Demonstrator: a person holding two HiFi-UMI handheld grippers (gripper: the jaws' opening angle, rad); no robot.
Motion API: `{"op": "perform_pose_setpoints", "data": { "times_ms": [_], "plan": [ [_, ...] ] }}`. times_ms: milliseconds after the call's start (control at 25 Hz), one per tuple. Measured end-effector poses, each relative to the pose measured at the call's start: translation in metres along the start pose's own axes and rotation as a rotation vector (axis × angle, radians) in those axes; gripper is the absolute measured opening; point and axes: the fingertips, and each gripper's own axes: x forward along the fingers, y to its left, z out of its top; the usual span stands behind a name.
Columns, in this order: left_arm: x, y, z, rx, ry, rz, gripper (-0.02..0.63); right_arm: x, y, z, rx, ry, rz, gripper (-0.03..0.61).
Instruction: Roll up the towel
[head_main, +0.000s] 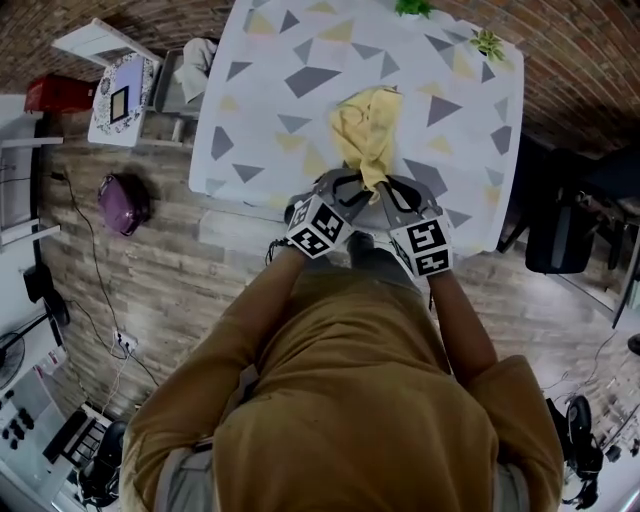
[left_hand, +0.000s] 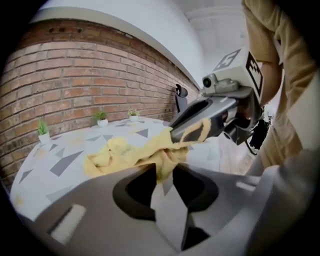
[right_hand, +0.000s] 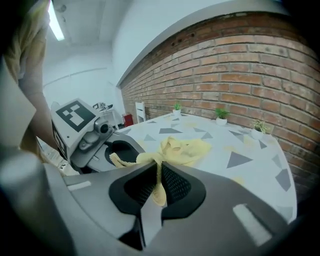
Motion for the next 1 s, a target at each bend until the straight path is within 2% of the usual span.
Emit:
{"op": "perform_pose_setpoints", "data": {
  "times_ms": [120, 160, 320, 440, 560, 680, 800, 920, 1000],
  "plan": [
    [-0.003, 0.000, 0.006, 0.031, -0.018, 0.006, 0.085, -0.006, -0.007, -0.002, 0.016, -0.003, -0.008, 0.032],
    [-0.004, 0.001, 0.007, 0.035, -0.020, 0.007, 0.077, -0.007, -0.009, -0.003, 0.022, -0.006, -0.009, 0.032],
    [-0.009, 0.003, 0.006, 0.078, -0.003, 0.019, 0.072, -0.012, -0.009, -0.004, 0.064, -0.025, 0.015, 0.034],
    [-0.016, 0.009, 0.000, 0.093, 0.018, 0.043, 0.072, -0.017, -0.011, -0.005, 0.132, -0.034, 0.024, 0.032],
    [-0.026, 0.021, -0.008, 0.072, 0.032, 0.079, 0.072, -0.020, -0.022, -0.012, 0.171, -0.025, 0.002, 0.028],
    [-0.036, 0.033, -0.013, 0.089, 0.050, 0.116, 0.072, -0.027, -0.036, -0.017, 0.188, -0.026, -0.048, 0.026],
    [-0.049, 0.044, -0.013, 0.166, 0.068, 0.144, 0.072, -0.038, -0.050, -0.015, 0.174, -0.047, -0.109, 0.025],
    [-0.053, 0.032, -0.032, 0.284, 0.136, 0.087, 0.072, -0.042, -0.043, -0.028, 0.144, 0.003, -0.107, 0.025],
    [-0.055, 0.017, -0.046, 0.296, 0.164, 0.047, 0.072, -0.042, -0.031, -0.049, 0.114, 0.065, -0.091, 0.025]
  ]
}}
